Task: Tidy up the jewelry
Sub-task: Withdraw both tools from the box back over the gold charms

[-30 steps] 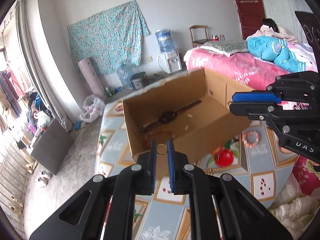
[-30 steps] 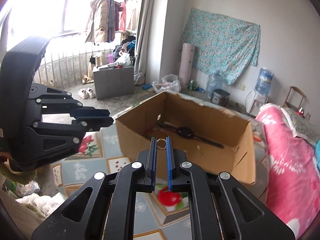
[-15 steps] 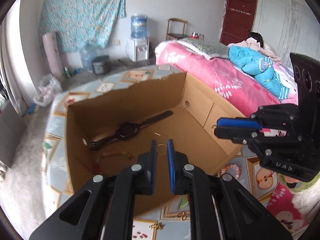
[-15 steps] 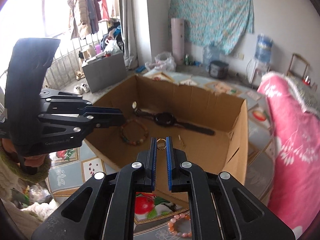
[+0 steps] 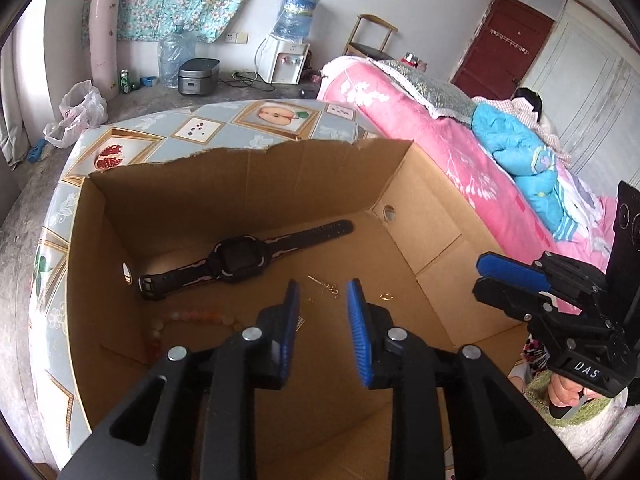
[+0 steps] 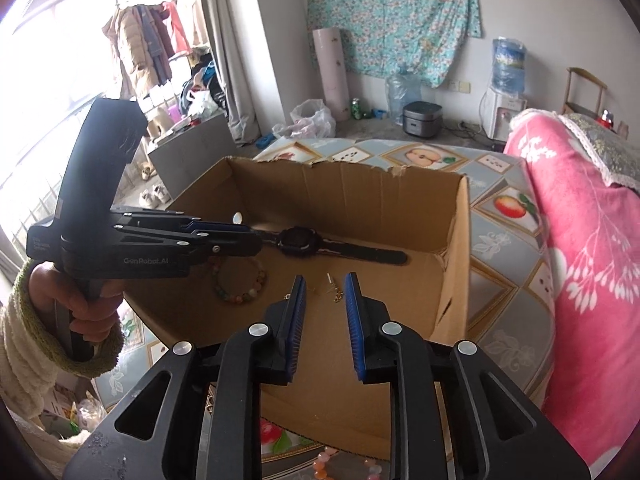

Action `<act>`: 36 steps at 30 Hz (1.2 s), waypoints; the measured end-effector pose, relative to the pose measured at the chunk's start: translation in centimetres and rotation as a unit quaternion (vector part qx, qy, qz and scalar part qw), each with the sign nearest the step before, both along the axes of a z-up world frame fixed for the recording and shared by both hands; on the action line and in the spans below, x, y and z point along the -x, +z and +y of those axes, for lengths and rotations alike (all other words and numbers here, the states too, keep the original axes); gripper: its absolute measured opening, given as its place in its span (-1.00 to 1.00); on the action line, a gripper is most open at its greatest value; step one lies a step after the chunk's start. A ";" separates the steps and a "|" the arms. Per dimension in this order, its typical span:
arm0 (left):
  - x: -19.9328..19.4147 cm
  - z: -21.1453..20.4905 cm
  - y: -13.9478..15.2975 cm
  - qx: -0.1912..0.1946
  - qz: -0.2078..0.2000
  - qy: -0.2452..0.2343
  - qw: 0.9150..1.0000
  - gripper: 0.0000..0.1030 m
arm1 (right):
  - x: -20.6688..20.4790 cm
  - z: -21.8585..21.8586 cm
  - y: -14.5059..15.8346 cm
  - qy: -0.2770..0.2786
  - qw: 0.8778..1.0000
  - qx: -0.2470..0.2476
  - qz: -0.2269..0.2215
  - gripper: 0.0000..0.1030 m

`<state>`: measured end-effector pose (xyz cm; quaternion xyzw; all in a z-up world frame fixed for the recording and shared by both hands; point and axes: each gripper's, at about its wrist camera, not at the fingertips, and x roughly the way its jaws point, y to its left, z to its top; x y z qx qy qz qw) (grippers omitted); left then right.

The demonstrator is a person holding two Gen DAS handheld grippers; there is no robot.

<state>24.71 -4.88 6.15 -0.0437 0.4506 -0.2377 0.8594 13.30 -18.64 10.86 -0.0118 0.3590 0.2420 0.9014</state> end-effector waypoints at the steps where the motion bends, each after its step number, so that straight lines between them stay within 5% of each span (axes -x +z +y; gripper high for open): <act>1: 0.3 0.3 0.2 0.008 -0.001 0.001 1.000 -0.54 | 0.3 -0.2 0.2 -0.004 1.000 -0.004 -0.002 -0.58; 7: 3.3 2.5 2.6 0.021 -0.031 0.018 0.999 -0.49 | 3.6 -1.3 1.6 -0.022 0.999 -0.030 -0.022 -0.32; 15: 10.7 6.4 5.2 0.018 -0.099 0.038 0.994 0.18 | 8.7 0.7 2.1 -0.011 0.998 -0.050 -0.043 0.25; 20: 14.4 8.7 4.8 -0.002 -0.099 0.066 0.993 0.51 | 10.9 2.5 0.9 0.006 0.998 -0.049 -0.041 0.38; 36: 18.4 10.4 -0.1 -0.062 -0.059 0.122 0.989 0.67 | 12.9 4.7 -1.8 0.017 0.999 -0.028 0.010 0.54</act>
